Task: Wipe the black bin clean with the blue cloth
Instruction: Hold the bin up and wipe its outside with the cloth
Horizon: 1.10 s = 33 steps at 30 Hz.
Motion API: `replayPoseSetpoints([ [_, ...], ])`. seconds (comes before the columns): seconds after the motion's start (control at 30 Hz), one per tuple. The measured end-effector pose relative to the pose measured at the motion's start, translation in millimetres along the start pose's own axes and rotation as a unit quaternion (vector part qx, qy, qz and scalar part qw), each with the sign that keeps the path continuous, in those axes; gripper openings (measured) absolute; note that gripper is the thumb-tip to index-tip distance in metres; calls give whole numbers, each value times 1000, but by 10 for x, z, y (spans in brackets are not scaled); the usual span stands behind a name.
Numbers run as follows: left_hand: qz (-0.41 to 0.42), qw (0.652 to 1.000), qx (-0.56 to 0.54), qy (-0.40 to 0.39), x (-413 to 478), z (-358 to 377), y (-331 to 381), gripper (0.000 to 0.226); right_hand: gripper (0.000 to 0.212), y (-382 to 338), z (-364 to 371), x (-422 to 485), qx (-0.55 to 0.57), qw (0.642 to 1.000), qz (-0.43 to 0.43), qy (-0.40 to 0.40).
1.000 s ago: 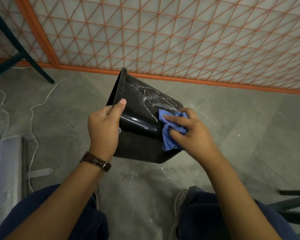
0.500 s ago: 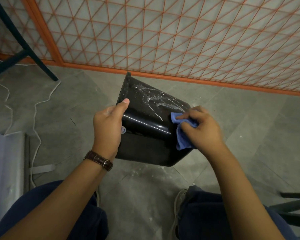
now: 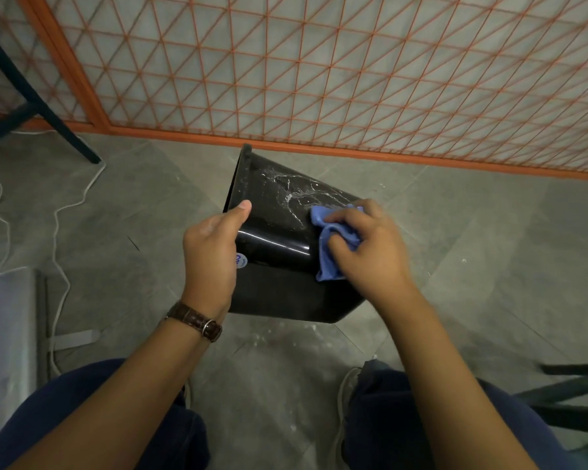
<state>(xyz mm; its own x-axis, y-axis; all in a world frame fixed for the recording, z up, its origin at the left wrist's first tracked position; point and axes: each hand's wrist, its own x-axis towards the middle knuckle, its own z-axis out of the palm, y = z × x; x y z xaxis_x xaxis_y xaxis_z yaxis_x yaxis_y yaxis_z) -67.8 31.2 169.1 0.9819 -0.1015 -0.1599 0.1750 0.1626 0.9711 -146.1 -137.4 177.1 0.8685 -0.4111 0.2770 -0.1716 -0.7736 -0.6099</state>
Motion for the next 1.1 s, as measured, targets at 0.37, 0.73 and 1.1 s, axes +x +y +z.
replayPoseSetpoints([
  [0.37,-21,1000,-16,-5,-36,39,13,41,25,-31,12,20,7,1000,11,-8],
  [0.73,-30,999,-31,-1,5,4,-7,41,18,-114,29,-5,25,999,23,21],
  [1.1,-36,998,-47,37,10,23,-20,19,23,-356,258,-156,-13,982,-178,-69],
])
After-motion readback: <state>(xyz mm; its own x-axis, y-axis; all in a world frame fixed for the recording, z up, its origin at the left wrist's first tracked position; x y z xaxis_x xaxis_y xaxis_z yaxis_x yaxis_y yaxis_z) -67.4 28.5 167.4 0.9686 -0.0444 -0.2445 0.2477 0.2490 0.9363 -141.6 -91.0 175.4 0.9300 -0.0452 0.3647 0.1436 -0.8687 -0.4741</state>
